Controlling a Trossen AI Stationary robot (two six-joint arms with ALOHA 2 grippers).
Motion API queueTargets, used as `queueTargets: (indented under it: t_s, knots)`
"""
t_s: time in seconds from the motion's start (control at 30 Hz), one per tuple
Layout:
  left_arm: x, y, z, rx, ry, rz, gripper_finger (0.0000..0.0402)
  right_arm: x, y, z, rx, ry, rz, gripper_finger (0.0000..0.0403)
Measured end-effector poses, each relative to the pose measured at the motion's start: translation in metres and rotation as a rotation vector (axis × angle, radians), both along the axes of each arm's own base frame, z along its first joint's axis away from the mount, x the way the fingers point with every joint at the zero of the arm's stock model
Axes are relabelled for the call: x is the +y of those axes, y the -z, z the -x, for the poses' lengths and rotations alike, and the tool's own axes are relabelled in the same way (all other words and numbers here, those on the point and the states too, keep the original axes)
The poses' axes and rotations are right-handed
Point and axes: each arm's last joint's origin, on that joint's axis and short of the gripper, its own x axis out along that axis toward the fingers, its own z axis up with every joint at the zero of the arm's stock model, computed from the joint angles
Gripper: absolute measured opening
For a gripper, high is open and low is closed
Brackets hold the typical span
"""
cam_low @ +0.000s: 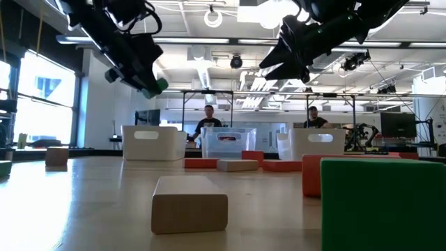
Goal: Sort & place blocks by color
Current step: Put the green block into the left white bin
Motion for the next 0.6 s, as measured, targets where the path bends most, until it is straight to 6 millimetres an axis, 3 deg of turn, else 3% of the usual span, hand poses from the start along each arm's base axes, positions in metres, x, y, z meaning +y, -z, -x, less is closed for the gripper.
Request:
queueTargets:
  t_s: [0.23,0.6]
  knots:
    - [0.027,0.009,0.002,0.027,-0.036,0.088,0.0102,0.004,0.001,-0.001,0.014,-0.134,0.054,0.0216]
    - [0.066,0.015,-0.019,0.141,-0.087,0.242,0.0115,0.023,0.012,0.0,0.141,-0.255,0.076,0.0216]
